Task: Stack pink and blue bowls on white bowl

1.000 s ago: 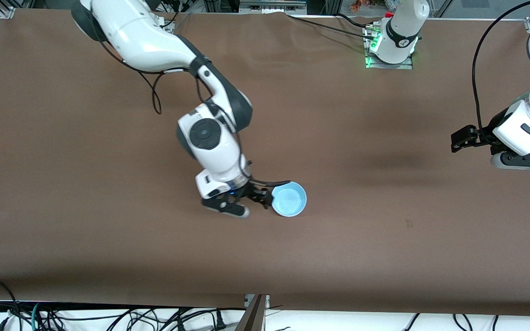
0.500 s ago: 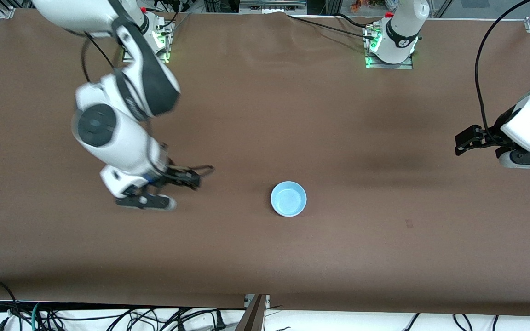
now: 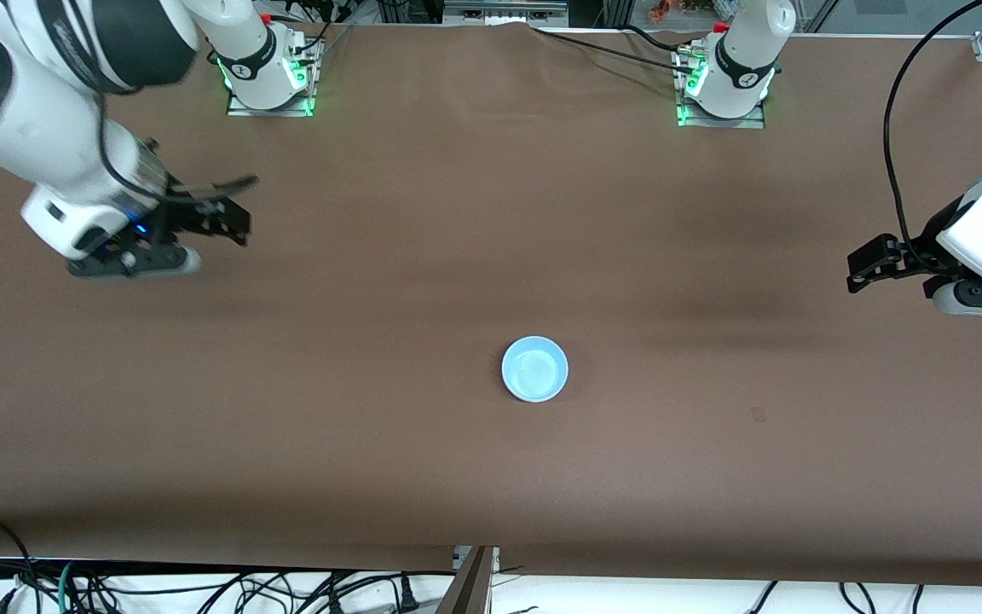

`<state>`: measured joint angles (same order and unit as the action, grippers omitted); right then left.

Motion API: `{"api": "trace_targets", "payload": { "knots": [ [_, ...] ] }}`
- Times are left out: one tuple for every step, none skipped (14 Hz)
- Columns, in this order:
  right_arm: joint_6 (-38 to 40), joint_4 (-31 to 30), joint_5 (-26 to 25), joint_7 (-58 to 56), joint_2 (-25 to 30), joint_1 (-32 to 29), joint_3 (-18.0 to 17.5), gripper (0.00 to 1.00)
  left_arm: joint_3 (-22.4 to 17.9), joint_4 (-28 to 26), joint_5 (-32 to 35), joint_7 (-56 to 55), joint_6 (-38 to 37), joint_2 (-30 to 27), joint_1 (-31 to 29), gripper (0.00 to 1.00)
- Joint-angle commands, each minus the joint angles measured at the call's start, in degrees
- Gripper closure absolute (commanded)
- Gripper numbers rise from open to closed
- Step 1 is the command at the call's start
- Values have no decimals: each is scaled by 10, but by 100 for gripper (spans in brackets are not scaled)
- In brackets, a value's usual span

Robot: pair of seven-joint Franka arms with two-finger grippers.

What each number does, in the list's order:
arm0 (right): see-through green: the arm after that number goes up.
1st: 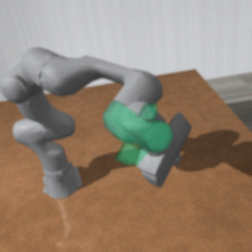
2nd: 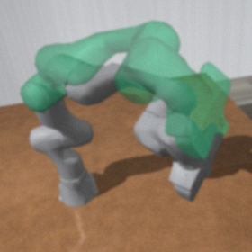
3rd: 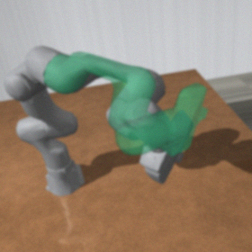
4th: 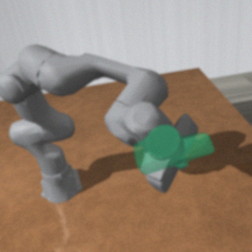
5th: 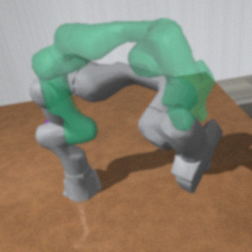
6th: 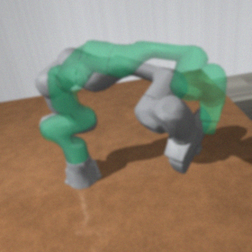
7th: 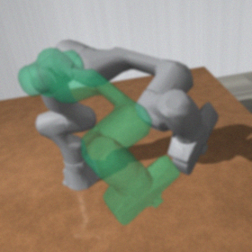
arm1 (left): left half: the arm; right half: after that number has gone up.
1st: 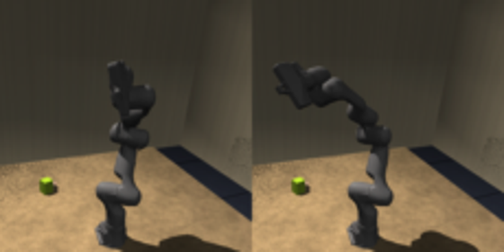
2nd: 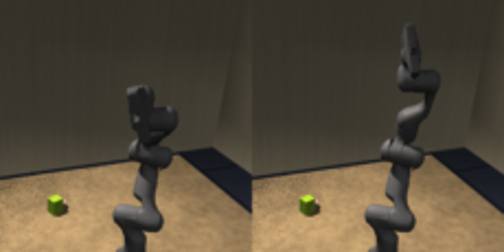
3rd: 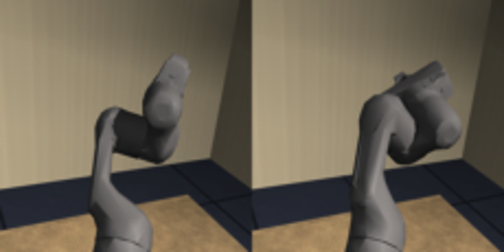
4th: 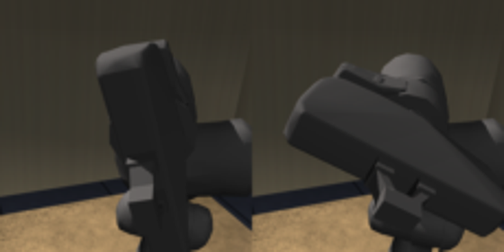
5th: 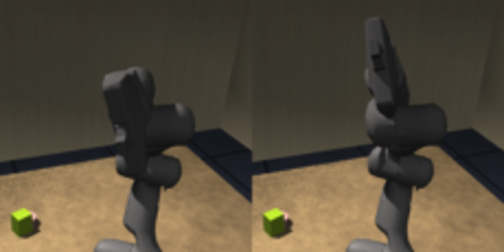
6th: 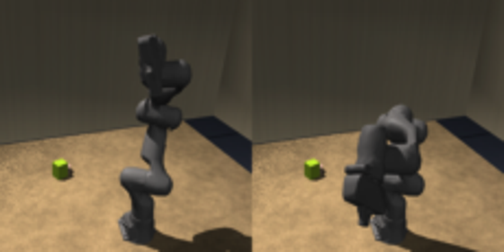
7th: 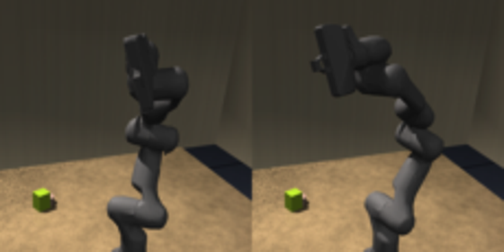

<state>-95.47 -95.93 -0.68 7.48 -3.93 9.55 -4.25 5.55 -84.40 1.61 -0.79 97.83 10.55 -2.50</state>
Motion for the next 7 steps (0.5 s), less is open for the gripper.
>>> {"api": "trace_targets", "payload": {
  "knots": [
    [-3,-81,10,-36,79,-4,13,0,0,17,-6,3,-6,10,-2,0],
    [8,-68,10,-45,74,-4,14,0,0,16,-6,4,-7,10,-3,0],
    [11,-59,10,-49,67,-4,14,0,0,16,-6,4,-6,10,-3,0],
    [12,-48,9,-50,64,-5,15,0,0,15,-6,4,-6,10,-3,0],
    [12,-41,9,-55,60,-5,15,0,0,15,-6,4,-6,10,-3,0],
    [12,-37,9,-60,58,-5,17,0,1,15,-6,4,-6,10,-3,0],
    [13,-36,9,-60,59,-5,19,0,1,15,-6,4,-6,10,-3,0]
  ]
}}
